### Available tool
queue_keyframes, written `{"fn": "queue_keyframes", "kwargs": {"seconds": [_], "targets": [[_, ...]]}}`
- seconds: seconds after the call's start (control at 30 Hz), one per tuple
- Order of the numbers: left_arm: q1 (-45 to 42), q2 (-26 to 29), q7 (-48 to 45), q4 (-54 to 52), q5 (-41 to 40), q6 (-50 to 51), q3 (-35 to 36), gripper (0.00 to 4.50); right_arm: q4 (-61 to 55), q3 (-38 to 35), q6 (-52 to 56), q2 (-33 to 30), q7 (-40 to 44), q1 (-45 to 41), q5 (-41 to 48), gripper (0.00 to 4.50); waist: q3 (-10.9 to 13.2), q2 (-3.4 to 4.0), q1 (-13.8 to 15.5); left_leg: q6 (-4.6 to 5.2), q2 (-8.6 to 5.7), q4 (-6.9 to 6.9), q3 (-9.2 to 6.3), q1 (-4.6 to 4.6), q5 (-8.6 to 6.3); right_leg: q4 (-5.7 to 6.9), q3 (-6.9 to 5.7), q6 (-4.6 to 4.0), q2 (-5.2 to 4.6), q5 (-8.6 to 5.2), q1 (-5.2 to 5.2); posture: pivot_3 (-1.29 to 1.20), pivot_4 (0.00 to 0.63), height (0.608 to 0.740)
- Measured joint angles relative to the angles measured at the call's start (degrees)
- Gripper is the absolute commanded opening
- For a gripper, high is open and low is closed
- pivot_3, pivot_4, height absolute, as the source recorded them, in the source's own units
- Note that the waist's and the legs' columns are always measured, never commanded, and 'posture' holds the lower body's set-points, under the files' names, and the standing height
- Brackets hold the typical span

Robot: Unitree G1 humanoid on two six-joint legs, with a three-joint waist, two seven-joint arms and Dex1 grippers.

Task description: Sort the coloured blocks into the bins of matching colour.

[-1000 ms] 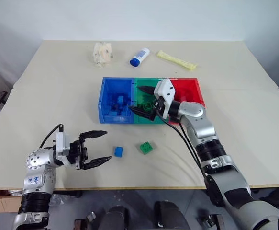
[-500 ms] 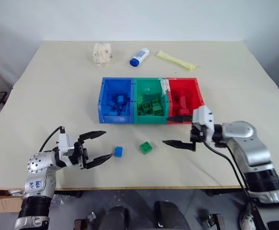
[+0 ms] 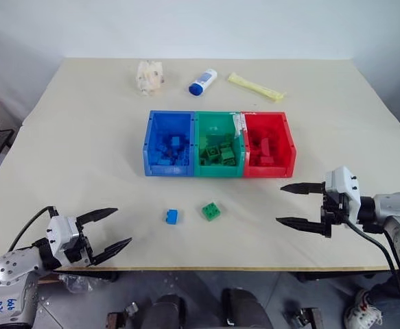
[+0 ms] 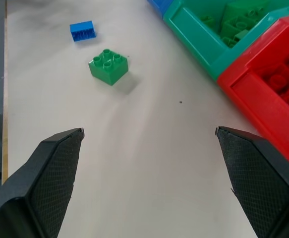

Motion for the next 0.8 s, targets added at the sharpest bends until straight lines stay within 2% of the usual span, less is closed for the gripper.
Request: {"fn": "queue_keyframes", "kwargs": {"seconds": [0.17, 0.33, 0.5, 0.77, 0.8], "targets": [[0.58, -0.28, 1.82, -2.46, 0.18, 1.5, -0.53, 4.5, 1.77, 0.02, -1.0, 0.06, 0.41, -1.28, 0.02, 4.45, 0.0, 0.01, 0.66, 0.0, -0.01, -0.08, 0.0, 0.0, 0.01, -0.01, 0.0, 0.0, 0.0, 0.0, -0.03, 0.0, 0.15, 0.74], [-0.41, -1.5, 4.38, -4.06, 2.63, 2.43, -4.69, 4.5, 1.88, 0.06, -1.65, 0.74, 0.48, -1.97, 0.06, 4.45, 0.0, 0.01, 1.09, 0.01, -0.03, -0.09, 0.0, 0.0, 0.01, 0.0, -0.02, 0.0, 0.0, 0.0, -0.02, 0.0, 0.15, 0.74], [-5.94, -4.67, 8.37, -4.25, 8.38, 2.93, -12.33, 4.5, 1.72, 0.06, -1.69, 1.65, -0.7, -1.85, 0.07, 4.45, 0.0, 0.01, 1.17, 0.01, -0.06, -0.02, 0.01, 0.0, 0.02, 0.07, -0.03, 0.02, 0.01, 0.01, -0.02, 0.0, 0.15, 0.74], [-15.21, -7.6, 12.19, -0.24, 16.89, 2.04, -20.81, 4.5, 0.45, 0.02, -1.63, 2.32, -2.9, -0.92, 0.07, 4.45, -0.02, 0.05, 1.19, -0.02, -0.07, 0.14, 0.02, 0.01, 0.04, 0.23, -0.05, 0.02, 0.03, 0.01, -0.03, 0.0, 0.15, 0.74], [-16.04, -7.68, 12.48, 0.32, 17.3, 1.81, -21.34, 4.31, 0.24, 0.01, -1.62, 2.33, -3.16, -0.79, 0.07, 4.49, -0.04, 0.08, 1.2, -0.02, -0.07, 0.17, 0.02, 0.02, 0.04, 0.25, -0.05, 0.03, 0.03, 0.01, -0.01, 0.0, 0.15, 0.74]]}}
